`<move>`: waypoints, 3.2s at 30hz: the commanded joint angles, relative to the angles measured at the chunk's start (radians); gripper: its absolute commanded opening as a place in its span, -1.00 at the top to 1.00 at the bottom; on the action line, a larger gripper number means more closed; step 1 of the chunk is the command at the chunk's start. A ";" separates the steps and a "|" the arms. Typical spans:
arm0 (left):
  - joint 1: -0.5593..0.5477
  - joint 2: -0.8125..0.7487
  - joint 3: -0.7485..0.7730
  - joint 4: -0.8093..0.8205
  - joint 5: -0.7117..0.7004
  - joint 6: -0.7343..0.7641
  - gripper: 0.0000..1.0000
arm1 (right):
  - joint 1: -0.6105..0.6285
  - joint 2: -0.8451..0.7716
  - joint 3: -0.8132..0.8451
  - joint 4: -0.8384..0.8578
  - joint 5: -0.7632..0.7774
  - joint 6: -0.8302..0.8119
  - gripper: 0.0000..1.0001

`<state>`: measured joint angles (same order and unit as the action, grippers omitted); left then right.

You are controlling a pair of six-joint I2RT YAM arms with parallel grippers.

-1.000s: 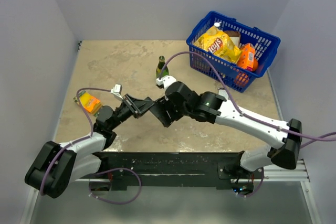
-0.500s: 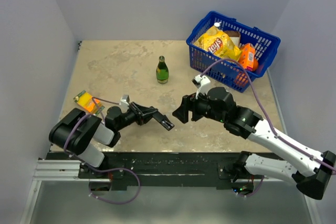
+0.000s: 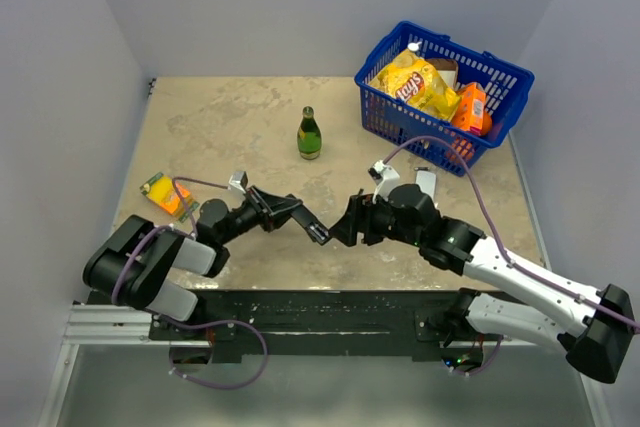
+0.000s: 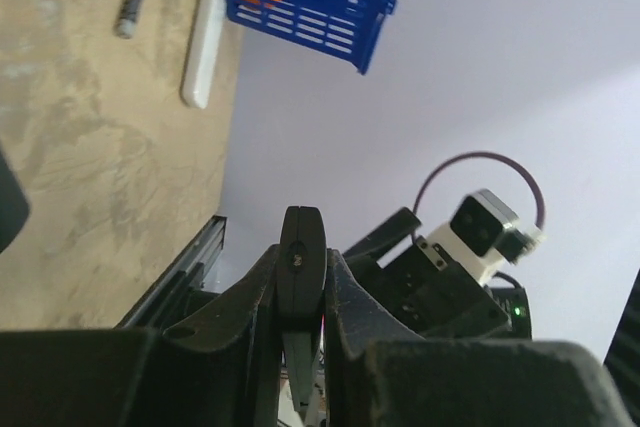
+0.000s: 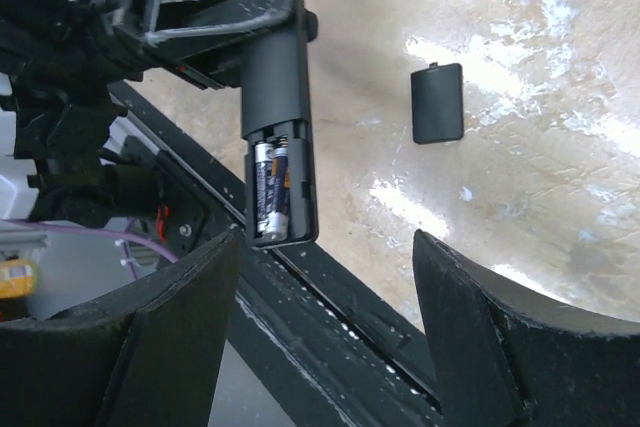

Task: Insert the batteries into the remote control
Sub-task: Load the battery into the remote control.

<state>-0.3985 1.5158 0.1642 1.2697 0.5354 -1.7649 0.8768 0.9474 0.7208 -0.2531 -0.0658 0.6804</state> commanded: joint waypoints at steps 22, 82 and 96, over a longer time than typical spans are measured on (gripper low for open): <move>0.007 -0.166 0.090 0.388 0.046 0.148 1.00 | -0.004 -0.067 -0.126 0.282 -0.054 0.179 -0.33; -0.046 -0.273 0.115 0.274 -0.012 0.339 1.00 | -0.004 0.090 -0.037 0.279 -0.101 0.150 0.50; -0.046 -0.350 0.153 0.066 -0.009 0.486 1.00 | -0.002 0.111 0.023 0.182 -0.077 0.136 0.36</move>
<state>-0.4343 1.1820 0.2790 1.2472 0.4999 -1.2724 0.8783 1.0451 0.7170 -0.0483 -0.2001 0.8371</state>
